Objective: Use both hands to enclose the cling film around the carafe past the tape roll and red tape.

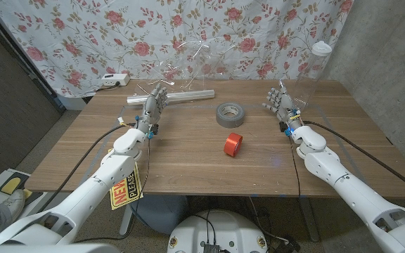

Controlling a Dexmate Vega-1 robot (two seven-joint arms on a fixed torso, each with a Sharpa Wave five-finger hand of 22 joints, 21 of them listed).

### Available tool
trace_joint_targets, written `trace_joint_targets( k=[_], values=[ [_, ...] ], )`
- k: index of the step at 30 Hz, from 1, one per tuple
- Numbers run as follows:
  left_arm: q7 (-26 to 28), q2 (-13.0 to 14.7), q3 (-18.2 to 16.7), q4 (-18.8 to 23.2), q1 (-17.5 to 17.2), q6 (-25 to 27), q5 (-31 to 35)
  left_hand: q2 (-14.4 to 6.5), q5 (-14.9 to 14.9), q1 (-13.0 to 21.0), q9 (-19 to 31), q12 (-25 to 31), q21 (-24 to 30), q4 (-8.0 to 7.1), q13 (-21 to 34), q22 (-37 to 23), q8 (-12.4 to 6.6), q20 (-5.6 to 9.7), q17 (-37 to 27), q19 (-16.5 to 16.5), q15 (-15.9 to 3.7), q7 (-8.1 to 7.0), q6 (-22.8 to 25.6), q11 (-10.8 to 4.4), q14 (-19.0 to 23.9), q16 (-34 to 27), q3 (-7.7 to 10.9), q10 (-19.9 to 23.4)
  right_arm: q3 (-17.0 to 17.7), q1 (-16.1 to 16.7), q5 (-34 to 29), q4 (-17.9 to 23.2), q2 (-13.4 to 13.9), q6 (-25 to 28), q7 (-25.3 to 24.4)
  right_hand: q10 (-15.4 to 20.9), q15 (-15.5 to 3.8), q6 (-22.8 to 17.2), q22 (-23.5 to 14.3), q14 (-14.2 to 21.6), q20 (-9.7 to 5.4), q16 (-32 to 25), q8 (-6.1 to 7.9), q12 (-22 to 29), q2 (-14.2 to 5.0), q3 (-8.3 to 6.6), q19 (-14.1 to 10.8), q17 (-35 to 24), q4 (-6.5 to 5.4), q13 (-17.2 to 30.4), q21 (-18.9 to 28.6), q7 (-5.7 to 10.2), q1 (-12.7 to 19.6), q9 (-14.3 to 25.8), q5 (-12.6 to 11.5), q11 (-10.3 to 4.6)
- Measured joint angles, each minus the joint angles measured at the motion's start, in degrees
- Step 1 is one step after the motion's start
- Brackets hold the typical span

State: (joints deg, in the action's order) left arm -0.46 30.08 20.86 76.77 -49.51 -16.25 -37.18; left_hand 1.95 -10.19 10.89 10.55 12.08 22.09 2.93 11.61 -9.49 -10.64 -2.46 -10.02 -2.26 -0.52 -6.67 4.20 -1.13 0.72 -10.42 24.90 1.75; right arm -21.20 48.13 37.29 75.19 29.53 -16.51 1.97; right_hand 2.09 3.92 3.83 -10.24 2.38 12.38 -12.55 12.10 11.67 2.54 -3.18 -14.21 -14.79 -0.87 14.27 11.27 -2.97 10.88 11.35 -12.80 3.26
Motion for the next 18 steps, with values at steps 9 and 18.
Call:
trace_joint_targets(
  k=[9,18],
  values=[
    [0.02,0.42,-0.34,1.29,-0.92,0.07,-0.12,0.00,0.00,0.00,0.01,0.00,0.00,0.00,0.00,0.00,0.00,0.00,0.01,0.00,0.00,0.00,0.00,-0.11,0.00,0.00,0.00,0.11,0.14,0.58,0.25,1.20,0.39,0.26,0.12,0.00,0.00,-0.01,-0.04,0.00,0.00,0.00,0.00,0.00,0.00,0.00,0.00,0.00,0.00,-0.18,0.00,-0.01,0.00,0.00,0.00,0.00],
    [-0.52,0.42,-0.53,1.11,-0.90,-0.63,-0.25,0.00,0.00,0.00,0.01,0.00,0.00,0.00,-0.01,0.01,0.00,0.00,0.01,0.00,0.00,0.01,0.00,-0.10,0.00,0.00,0.00,0.10,0.30,1.11,0.15,2.40,0.83,0.28,-0.36,-0.20,-0.16,-0.01,0.12,-0.16,0.00,0.00,0.00,-0.01,-0.30,0.01,0.01,0.01,0.00,-0.25,0.00,0.00,0.30,-0.01,0.00,0.20]
  ],
)
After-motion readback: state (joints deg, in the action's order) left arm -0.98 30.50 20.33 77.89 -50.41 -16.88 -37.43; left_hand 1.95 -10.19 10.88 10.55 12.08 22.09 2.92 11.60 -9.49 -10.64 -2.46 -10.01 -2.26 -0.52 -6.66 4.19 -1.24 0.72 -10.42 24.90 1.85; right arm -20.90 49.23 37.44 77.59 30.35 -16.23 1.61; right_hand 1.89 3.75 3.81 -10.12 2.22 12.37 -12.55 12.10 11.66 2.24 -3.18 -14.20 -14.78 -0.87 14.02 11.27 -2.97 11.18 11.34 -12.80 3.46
